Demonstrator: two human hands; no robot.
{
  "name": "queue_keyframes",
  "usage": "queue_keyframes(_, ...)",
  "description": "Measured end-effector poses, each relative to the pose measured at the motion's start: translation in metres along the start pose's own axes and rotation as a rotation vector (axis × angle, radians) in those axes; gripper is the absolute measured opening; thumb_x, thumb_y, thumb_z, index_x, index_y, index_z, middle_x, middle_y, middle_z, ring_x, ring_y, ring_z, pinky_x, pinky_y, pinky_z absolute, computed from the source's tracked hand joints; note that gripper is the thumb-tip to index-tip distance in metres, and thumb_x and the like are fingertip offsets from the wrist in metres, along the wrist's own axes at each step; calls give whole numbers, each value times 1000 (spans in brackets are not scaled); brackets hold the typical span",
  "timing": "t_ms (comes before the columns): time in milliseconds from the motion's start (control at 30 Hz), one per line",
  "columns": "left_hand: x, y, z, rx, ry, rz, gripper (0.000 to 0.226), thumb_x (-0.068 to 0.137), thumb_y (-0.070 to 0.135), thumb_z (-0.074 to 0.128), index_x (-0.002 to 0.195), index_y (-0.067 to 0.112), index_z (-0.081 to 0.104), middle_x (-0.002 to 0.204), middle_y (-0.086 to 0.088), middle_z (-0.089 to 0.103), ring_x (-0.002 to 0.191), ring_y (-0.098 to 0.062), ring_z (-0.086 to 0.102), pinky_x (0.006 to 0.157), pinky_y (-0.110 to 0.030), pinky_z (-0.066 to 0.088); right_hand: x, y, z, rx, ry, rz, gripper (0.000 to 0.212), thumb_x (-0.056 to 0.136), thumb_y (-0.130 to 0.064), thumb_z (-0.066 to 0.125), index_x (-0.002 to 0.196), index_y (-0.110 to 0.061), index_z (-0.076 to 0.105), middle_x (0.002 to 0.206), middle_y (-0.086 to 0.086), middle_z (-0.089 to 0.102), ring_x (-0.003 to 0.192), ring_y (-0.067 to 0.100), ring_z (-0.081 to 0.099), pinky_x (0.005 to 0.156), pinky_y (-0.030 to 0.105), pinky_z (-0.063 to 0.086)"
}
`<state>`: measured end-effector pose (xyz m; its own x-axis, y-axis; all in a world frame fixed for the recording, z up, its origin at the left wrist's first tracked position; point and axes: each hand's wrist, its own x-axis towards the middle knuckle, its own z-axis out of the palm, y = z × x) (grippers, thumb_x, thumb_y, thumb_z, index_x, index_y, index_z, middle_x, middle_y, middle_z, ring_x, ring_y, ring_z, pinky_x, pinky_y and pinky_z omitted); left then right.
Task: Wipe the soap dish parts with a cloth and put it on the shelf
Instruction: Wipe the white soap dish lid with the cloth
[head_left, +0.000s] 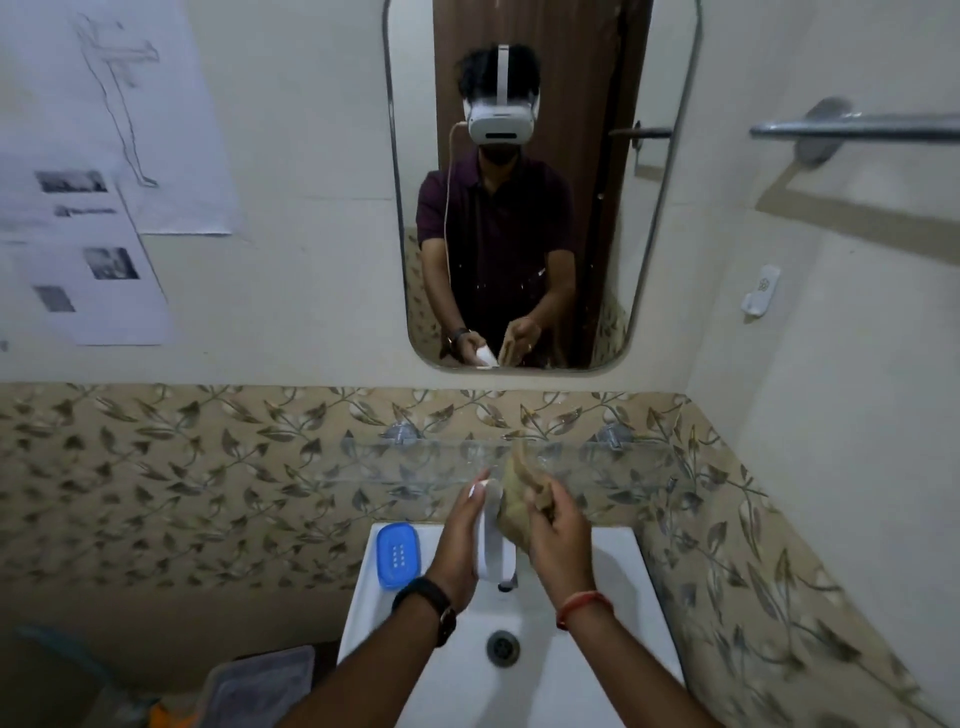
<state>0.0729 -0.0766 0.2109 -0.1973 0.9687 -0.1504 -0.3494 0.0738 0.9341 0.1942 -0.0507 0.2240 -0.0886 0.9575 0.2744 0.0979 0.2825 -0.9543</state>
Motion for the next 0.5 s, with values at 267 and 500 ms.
queue_keyframes(267,-12,39,41,-57,17,129,43,108,39,32,141,24,56,136,-4,65,126,-16,61,108,-35,47,-2,-42,18,-308,43,-192,25,94,-9,57,109,-24,69,102,-10,67,92,3,61,75,1,43)
queue_keyframes(500,-10,47,39,23,11,120,46,108,39,34,142,13,52,140,-25,58,131,-39,56,115,-58,40,14,-49,-6,-532,-169,-150,16,85,-10,67,80,-24,74,67,-12,66,61,-4,61,58,10,49)
